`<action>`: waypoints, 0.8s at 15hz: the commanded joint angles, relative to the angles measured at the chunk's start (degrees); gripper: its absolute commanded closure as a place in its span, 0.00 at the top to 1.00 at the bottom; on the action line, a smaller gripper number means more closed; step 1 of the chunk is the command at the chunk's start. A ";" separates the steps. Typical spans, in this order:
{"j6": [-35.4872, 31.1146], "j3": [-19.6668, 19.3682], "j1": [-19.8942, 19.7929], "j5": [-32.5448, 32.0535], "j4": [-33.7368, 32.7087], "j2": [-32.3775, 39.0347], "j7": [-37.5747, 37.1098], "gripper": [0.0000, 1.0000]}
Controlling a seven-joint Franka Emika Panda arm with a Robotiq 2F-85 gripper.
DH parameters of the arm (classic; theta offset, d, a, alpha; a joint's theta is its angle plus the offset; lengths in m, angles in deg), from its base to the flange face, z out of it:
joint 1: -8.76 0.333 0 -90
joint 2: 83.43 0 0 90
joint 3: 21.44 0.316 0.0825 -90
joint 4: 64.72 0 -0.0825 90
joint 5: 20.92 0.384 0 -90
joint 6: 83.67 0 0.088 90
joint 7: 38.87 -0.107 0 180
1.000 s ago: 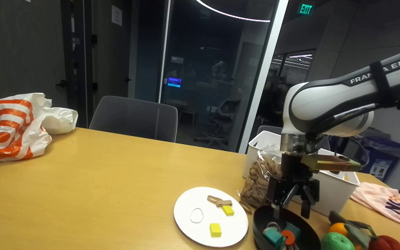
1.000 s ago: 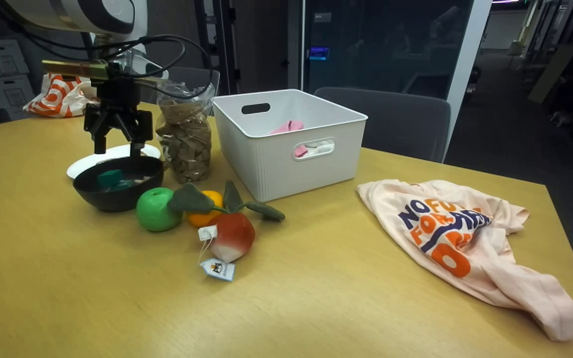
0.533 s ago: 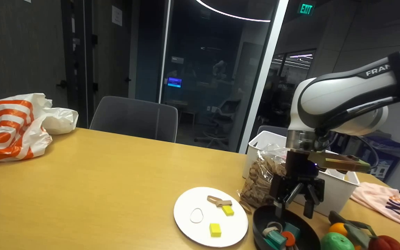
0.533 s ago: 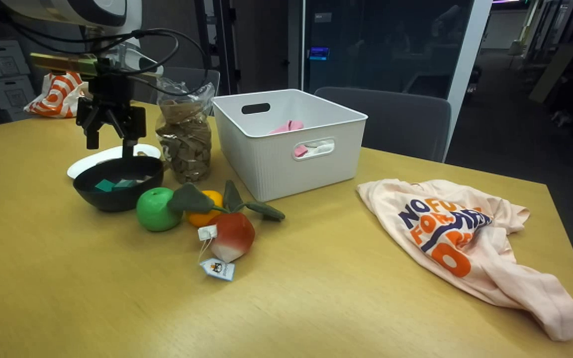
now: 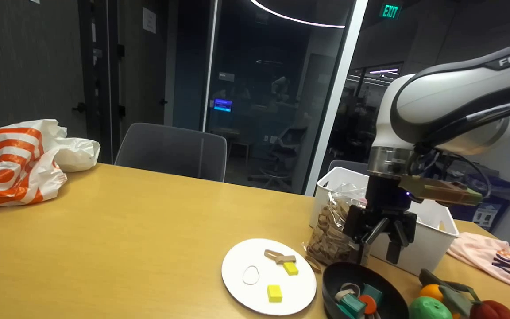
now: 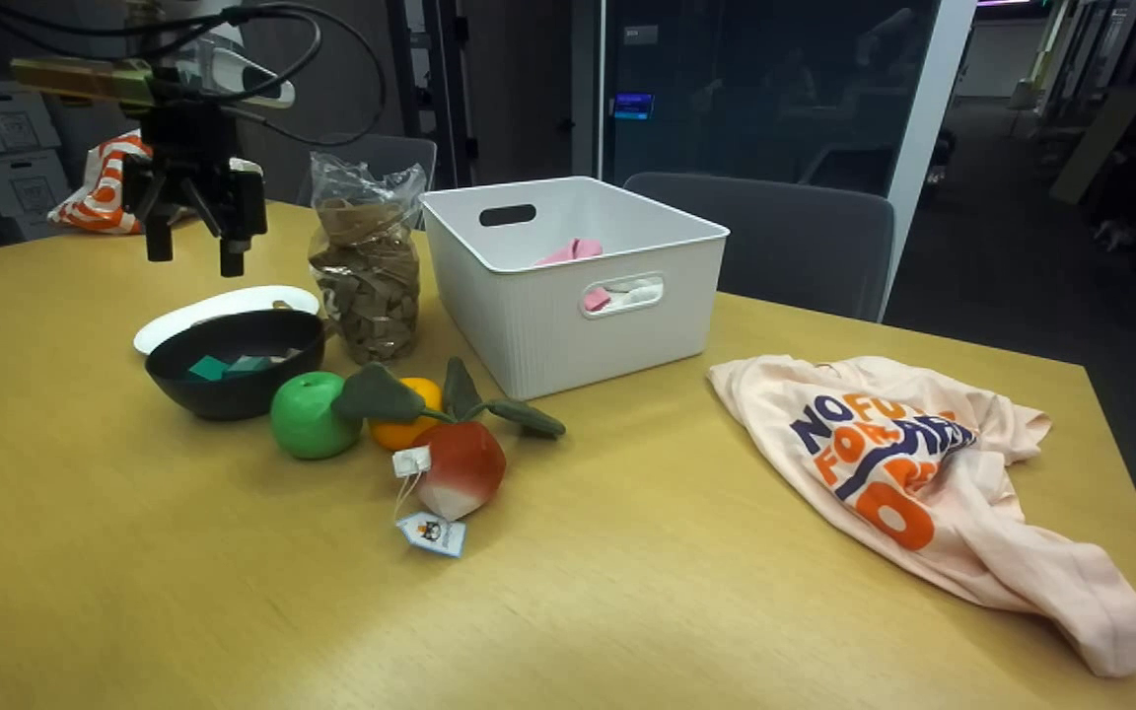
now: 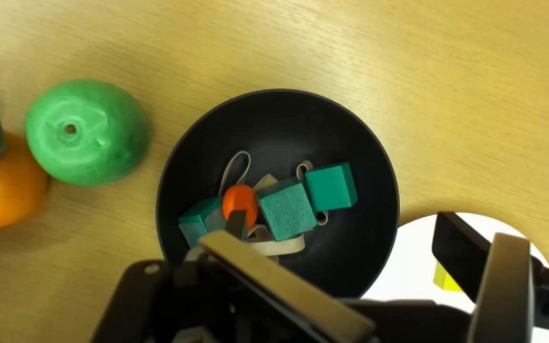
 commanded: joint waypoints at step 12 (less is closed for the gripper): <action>5.44 0.23 -0.53 -1.95 1.11 -8.30 -5.28 1.00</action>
